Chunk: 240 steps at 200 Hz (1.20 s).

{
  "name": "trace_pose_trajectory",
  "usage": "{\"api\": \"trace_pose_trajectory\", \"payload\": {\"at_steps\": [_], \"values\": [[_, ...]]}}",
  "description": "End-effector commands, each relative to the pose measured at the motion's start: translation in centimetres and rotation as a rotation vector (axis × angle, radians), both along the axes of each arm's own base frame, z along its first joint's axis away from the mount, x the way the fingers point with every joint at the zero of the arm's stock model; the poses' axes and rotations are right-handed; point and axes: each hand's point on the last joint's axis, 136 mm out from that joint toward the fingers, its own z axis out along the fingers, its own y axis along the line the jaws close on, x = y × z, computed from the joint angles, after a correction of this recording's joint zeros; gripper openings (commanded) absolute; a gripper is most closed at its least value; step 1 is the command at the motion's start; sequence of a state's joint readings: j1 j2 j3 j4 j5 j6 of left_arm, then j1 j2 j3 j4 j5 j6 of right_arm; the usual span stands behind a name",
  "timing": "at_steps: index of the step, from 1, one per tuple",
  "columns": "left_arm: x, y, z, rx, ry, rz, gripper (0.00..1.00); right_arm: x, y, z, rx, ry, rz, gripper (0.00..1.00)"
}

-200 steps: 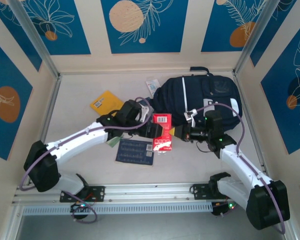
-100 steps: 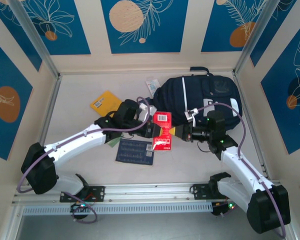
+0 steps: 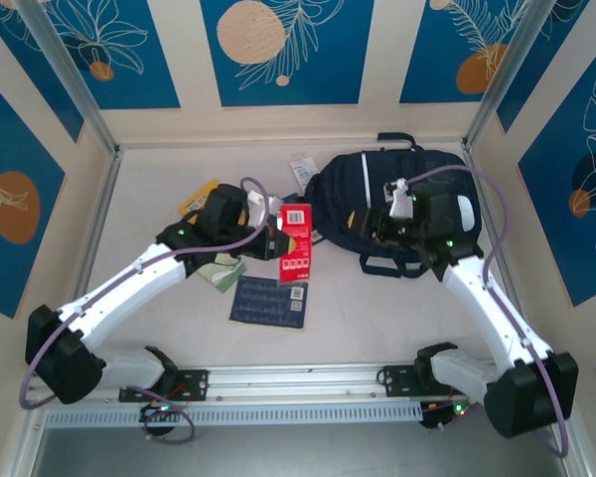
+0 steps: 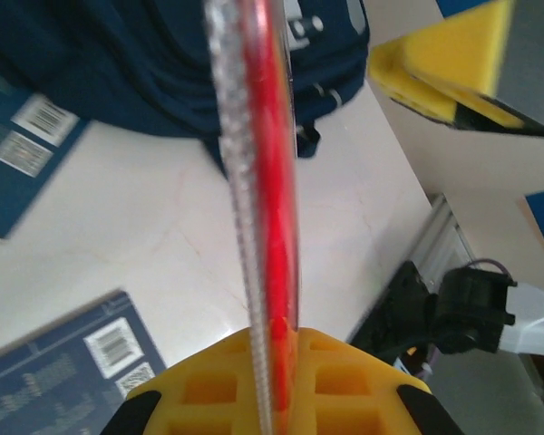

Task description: Pack books, pencil case, and school supplies into a backpack

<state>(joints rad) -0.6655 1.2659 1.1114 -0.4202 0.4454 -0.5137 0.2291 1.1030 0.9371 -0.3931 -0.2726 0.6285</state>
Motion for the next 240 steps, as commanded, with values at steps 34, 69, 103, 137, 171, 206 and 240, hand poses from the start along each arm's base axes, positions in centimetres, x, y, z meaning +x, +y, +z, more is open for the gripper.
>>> {"api": "trace_pose_trajectory", "payload": {"at_steps": [34,69,103,137,171,206,240], "values": [[1.7,4.7,0.4,0.157,-0.129,0.147,0.0,8.0,-5.7,-5.6,-0.09,0.218,-0.152,0.39],[1.4,4.8,0.9,0.131,-0.138,0.136,0.0,11.9,-6.8,-6.7,-0.082,0.2,-0.163,0.43],[1.2,4.7,1.0,0.125,-0.133,0.125,0.0,14.5,-6.8,-7.9,-0.078,0.202,-0.145,0.45],[1.0,4.3,1.4,0.104,-0.128,0.104,0.0,16.0,-5.7,-9.8,-0.027,0.266,-0.082,0.45],[1.0,4.3,1.4,0.098,-0.124,0.101,0.0,16.1,-4.5,-11.4,0.023,0.3,-0.043,0.43],[1.0,4.2,1.2,0.095,-0.116,0.094,0.0,15.1,-1.9,-10.8,0.089,0.255,0.068,0.27],[1.1,4.1,0.9,0.098,-0.108,0.092,0.0,13.9,-0.3,-10.8,0.043,0.225,0.125,0.16]]}}
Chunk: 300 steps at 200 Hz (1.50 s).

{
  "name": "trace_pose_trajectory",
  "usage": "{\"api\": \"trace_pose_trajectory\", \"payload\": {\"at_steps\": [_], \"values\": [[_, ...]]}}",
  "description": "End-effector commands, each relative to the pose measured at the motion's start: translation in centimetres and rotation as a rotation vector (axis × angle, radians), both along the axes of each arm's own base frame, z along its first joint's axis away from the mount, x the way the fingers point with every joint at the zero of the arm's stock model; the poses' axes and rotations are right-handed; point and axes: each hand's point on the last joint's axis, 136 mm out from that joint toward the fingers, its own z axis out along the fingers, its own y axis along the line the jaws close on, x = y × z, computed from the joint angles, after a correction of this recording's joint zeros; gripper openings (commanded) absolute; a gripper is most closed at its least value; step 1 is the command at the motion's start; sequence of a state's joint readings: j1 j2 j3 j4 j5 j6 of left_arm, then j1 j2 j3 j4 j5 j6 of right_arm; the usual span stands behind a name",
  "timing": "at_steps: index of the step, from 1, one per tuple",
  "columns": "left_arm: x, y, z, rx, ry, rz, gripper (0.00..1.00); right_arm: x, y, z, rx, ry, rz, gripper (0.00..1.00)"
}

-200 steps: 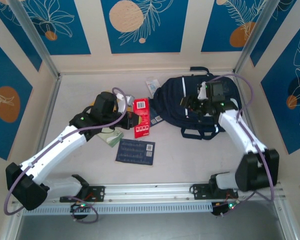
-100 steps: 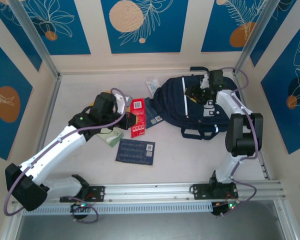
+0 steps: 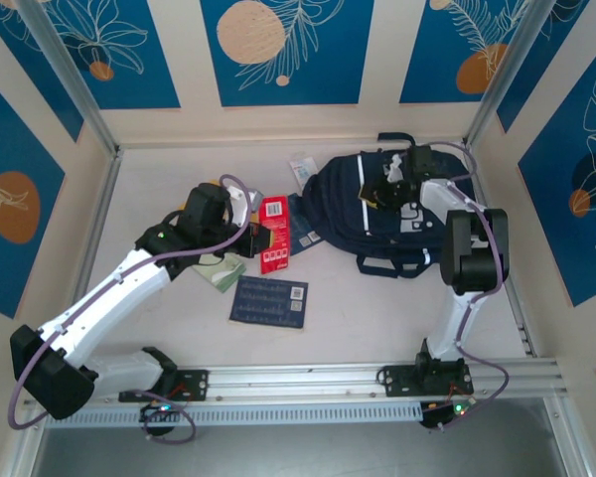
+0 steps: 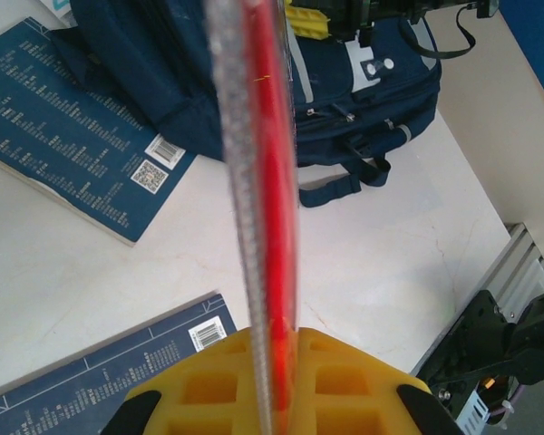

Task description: Pack books, pencil case, and school supplies into a backpack

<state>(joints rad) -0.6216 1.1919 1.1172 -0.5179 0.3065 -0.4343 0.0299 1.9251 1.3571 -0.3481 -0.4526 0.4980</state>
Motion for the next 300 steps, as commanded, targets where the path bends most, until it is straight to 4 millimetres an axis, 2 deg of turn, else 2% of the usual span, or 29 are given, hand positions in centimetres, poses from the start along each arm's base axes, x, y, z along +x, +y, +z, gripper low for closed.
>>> {"api": "trace_pose_trajectory", "payload": {"at_steps": [1,33,41,54,67,79,103,122,142,198,248,283,300], "values": [[-0.1,0.2,0.5,-0.009,-0.012,-0.016,0.0,-1.6,3.1,1.8,0.037,-0.061,0.117,0.16],[0.1,0.3,0.1,-0.007,-0.003,-0.009,0.0,-1.8,3.5,1.5,0.0,-0.057,0.137,0.15],[0.2,0.2,0.0,-0.004,-0.001,-0.01,0.0,-1.8,3.7,1.5,-0.024,-0.064,0.145,0.12],[0.3,0.3,-0.2,0.0,0.004,-0.006,0.0,-1.8,3.9,1.6,-0.061,-0.07,0.153,0.0],[0.4,0.4,-0.3,0.009,0.003,0.002,0.0,-1.6,3.4,2.2,-0.093,-0.077,0.13,0.0],[0.7,0.6,-0.4,0.023,-0.002,0.015,0.0,-1.6,2.9,3.7,-0.093,-0.103,0.102,0.0],[1.4,0.8,-0.5,0.044,0.001,0.045,0.0,-2.0,1.8,8.5,-0.045,-0.187,0.062,0.0],[1.8,0.4,-0.6,0.031,0.018,0.055,0.0,-2.7,0.9,11.6,0.029,-0.237,0.039,0.0],[2.3,0.2,-0.7,0.027,0.04,0.075,0.0,-3.6,0.2,14.0,0.113,-0.264,0.037,0.0],[3.9,-0.7,-0.7,0.009,0.085,0.118,0.0,-6.2,-0.3,16.5,0.263,-0.336,0.035,0.0],[7.0,-2.6,1.8,-0.056,0.059,0.153,0.0,-8.1,-1.2,19.5,0.432,-0.417,0.047,0.0],[9.5,-5.3,2.0,-0.13,0.074,0.134,0.0,-9.6,-0.5,22.4,0.454,-0.454,0.091,0.0],[10.5,-7.3,1.8,-0.183,0.104,0.096,0.0,-10.4,-0.4,23.3,0.462,-0.461,0.1,0.0]]}}
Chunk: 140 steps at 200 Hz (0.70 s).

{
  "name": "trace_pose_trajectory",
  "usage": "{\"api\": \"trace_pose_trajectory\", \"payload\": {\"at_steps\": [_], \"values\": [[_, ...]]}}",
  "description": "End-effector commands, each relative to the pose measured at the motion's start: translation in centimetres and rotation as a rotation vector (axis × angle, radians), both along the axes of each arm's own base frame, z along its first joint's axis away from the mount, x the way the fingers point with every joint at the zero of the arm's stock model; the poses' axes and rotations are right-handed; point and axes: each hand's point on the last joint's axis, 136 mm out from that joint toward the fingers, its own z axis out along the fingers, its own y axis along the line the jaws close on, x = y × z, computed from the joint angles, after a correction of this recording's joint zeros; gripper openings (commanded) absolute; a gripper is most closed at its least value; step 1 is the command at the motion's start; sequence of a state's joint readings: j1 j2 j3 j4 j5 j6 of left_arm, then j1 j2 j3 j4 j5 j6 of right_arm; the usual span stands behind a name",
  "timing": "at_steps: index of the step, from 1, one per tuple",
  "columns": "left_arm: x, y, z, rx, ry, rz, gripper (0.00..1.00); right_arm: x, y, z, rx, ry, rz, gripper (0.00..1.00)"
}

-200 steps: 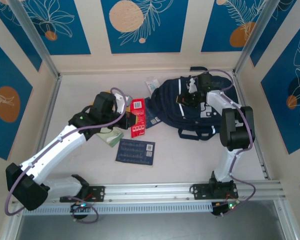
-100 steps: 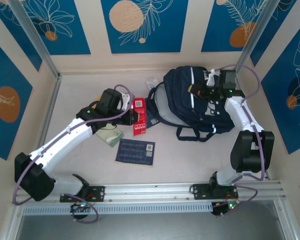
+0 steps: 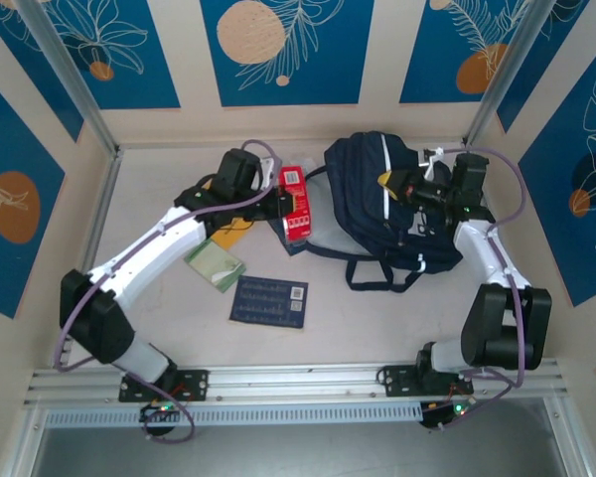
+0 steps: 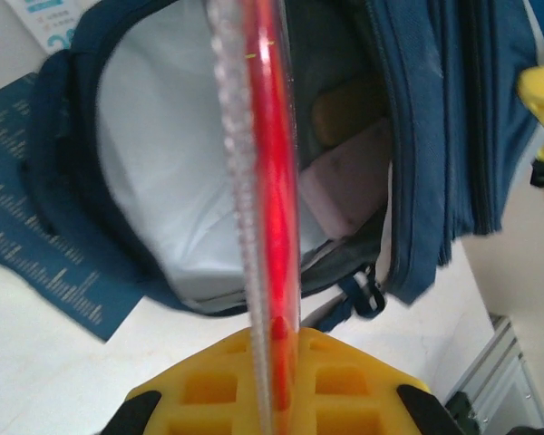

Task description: Pack books, pencil case, and school supplies into a backpack

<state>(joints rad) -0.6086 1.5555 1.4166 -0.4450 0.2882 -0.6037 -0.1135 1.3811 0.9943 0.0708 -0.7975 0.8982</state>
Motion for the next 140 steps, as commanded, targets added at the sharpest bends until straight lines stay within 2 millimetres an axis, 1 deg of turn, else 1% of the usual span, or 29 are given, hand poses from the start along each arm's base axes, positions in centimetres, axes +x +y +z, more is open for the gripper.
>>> {"api": "trace_pose_trajectory", "payload": {"at_steps": [1,3,4,7,8,9,17,35,67,82,102,122,140], "values": [[2.0,-2.3,1.5,-0.117,-0.003,-0.027,0.0,-2.8,1.5,6.8,0.039,-0.191,0.115,0.0],[2.1,-2.6,1.1,-0.118,0.006,-0.032,0.0,-2.9,1.5,6.9,0.041,-0.193,0.117,0.0],[2.2,-2.7,1.4,-0.125,0.002,-0.034,0.0,-3.0,1.5,6.9,0.042,-0.195,0.119,0.0],[2.4,-3.0,1.0,-0.129,0.012,-0.036,0.0,-3.1,1.5,7.0,0.046,-0.196,0.121,0.0],[2.5,-3.0,1.3,-0.136,0.006,-0.037,0.0,-3.2,1.5,7.1,0.047,-0.196,0.122,0.0],[2.6,-3.1,1.0,-0.134,0.014,-0.035,0.0,-3.2,1.6,7.1,0.048,-0.195,0.123,0.0],[3.2,-3.8,0.5,-0.151,0.029,-0.036,0.0,-3.6,1.7,7.5,0.057,-0.198,0.135,0.0],[4.5,-5.4,0.0,-0.214,0.036,-0.054,0.0,-4.3,1.9,7.9,0.066,-0.201,0.157,0.0],[6.4,-7.8,-1.8,-0.272,0.084,-0.088,0.0,-4.7,2.0,8.0,0.077,-0.21,0.164,0.0],[6.4,-9.4,-1.9,-0.342,0.12,-0.133,0.0,-4.6,2.0,7.9,0.074,-0.213,0.161,0.0],[5.8,-11.2,-2.0,-0.402,0.143,-0.183,0.0,-4.4,1.8,8.0,0.073,-0.215,0.157,0.0],[5.0,-12.9,-2.9,-0.411,0.168,-0.21,0.0,-4.1,1.8,8.0,0.075,-0.218,0.153,0.0],[4.4,-14.8,-4.1,-0.437,0.211,-0.23,0.0,-3.9,1.8,7.9,0.08,-0.215,0.152,0.0]]}}
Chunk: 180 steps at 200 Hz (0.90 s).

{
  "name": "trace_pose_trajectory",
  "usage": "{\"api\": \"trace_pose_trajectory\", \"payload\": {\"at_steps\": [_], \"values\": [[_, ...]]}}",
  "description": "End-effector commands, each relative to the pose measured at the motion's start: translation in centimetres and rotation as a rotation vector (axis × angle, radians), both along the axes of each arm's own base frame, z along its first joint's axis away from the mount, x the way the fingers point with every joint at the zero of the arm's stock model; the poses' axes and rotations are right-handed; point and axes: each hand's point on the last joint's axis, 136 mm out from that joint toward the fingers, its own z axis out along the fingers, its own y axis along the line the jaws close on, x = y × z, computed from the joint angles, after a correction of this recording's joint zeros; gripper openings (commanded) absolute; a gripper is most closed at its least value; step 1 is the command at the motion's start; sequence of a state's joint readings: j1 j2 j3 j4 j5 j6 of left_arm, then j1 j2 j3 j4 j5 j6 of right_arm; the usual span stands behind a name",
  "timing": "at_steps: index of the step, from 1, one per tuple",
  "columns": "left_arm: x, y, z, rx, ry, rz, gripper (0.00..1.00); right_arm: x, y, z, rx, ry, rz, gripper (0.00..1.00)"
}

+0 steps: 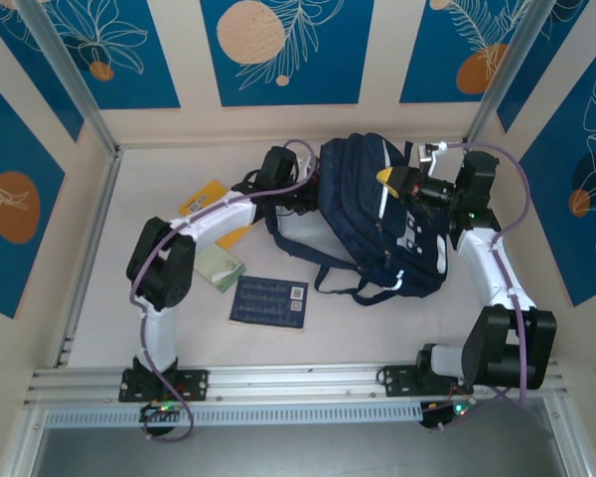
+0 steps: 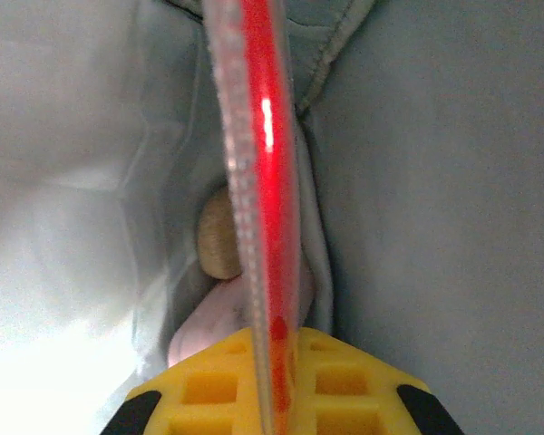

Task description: Pack books, pencil case, and school supplies into a backpack

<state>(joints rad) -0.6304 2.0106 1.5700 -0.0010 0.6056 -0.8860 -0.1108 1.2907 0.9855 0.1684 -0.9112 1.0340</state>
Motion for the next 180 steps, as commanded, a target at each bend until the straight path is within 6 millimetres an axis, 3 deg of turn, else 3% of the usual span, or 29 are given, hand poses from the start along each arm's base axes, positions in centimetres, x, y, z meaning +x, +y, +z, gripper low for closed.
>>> {"api": "trace_pose_trajectory", "payload": {"at_steps": [1,70,104,152,180], "values": [[-1.0,-3.6,1.9,-0.121,-0.002,-0.079,0.0,-1.0,0.5,3.3,0.0,-0.149,0.053,0.0],[-2.4,-12.3,-2.1,-0.183,0.099,-0.141,0.1,-0.6,0.8,2.3,0.0,-0.132,0.027,0.0],[-4.0,-15.5,-3.9,-0.09,0.108,-0.194,0.6,-0.7,1.4,1.7,-0.003,-0.117,0.034,0.0],[-4.5,-13.8,-2.9,-0.028,0.079,-0.196,0.91,-1.0,0.8,1.3,-0.032,-0.114,-0.013,0.0],[-5.2,-12.0,-1.4,0.004,0.037,-0.22,1.0,-0.9,0.0,1.0,-0.061,-0.106,-0.066,0.0]]}}
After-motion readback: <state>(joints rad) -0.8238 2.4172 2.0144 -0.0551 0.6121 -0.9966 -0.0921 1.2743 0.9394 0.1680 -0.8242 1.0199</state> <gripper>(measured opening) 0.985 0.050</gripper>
